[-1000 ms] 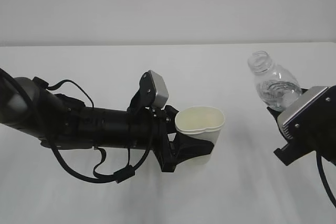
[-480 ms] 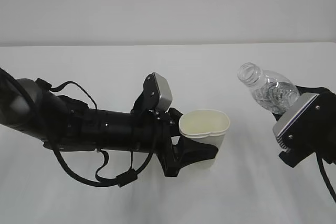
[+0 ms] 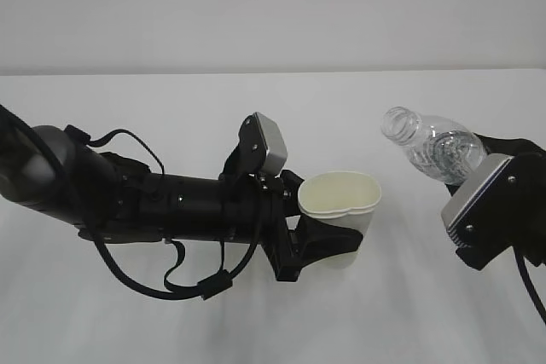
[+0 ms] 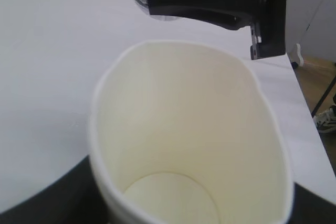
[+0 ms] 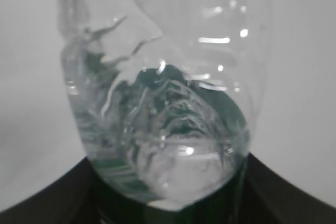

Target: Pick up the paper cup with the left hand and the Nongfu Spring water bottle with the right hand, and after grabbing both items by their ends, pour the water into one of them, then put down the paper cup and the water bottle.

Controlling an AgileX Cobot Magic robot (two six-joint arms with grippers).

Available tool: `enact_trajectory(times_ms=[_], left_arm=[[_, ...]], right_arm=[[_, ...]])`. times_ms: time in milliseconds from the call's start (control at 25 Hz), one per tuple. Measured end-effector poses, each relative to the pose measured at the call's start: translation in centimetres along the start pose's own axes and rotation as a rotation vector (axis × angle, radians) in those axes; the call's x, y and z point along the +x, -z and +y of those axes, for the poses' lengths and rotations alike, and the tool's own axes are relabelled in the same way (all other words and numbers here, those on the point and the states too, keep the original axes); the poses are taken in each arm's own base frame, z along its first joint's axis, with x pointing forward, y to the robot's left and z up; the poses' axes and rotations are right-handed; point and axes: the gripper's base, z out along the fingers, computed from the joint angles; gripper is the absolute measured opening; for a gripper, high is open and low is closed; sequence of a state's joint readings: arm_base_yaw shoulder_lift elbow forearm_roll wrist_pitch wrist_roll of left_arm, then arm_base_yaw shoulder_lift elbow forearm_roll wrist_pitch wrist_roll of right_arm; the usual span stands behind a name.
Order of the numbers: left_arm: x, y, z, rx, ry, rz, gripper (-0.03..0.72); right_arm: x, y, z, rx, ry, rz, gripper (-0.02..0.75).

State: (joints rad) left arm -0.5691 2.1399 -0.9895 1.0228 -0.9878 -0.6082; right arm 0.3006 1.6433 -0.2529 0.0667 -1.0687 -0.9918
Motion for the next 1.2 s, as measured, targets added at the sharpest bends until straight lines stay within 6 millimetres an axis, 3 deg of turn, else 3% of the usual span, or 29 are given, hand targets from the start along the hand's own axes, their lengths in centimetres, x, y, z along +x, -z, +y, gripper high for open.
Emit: enact_trajectory(times_ms=[1200], left_arm=[[0.14,-0.17,-0.77,0.080,0.013,-0.020,0.445]], right_arm=[[-0.14,0.00,-0.21,0.025,0.246,-0.012,0.412]])
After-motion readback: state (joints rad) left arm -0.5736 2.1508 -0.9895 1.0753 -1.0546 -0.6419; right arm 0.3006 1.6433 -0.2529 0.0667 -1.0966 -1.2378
